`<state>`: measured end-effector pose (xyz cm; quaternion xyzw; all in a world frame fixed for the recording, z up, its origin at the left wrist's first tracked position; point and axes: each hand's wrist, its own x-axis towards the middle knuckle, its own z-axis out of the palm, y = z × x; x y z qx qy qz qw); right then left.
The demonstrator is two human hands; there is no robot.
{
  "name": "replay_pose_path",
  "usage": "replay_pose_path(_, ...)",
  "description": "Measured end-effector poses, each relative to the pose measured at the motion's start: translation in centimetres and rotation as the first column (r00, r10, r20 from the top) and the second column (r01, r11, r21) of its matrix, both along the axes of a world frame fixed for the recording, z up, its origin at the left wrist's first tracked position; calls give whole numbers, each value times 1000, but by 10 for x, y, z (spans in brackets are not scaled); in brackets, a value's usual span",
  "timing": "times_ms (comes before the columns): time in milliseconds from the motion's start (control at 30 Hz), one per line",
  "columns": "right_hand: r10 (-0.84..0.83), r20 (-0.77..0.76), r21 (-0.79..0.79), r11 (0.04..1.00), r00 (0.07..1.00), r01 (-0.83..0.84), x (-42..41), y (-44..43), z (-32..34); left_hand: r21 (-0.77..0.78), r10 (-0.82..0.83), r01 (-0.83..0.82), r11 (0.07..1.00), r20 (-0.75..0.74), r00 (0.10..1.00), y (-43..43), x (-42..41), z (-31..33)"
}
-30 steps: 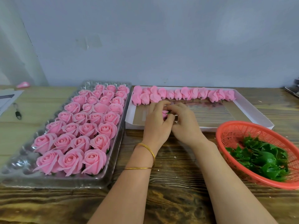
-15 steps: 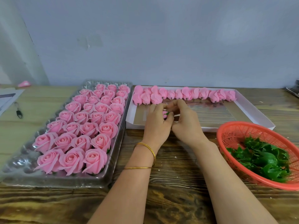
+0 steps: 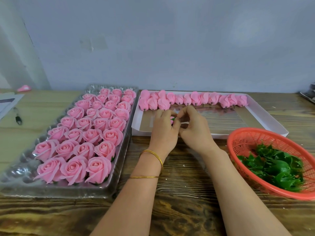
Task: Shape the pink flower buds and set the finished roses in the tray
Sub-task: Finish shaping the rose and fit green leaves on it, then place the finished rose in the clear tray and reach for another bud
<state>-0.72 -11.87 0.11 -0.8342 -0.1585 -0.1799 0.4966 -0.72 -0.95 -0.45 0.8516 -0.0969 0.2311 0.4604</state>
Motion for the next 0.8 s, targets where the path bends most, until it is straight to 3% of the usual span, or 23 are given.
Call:
replay_pose_path(467,-24,-68,116,993,997,31,6,-3,-7,73,118,-113,991,-67,991,5,-1,24)
replay_pose_path(667,-61,-83,72,995,995,67,6,-5,-7,-9,121,-121,993,3,993,26,-25,81)
replay_pose_path(800,-64,-106,44,997,992,69,5,-7,-6,20,133,-135,991,78,988,66,-57,105)
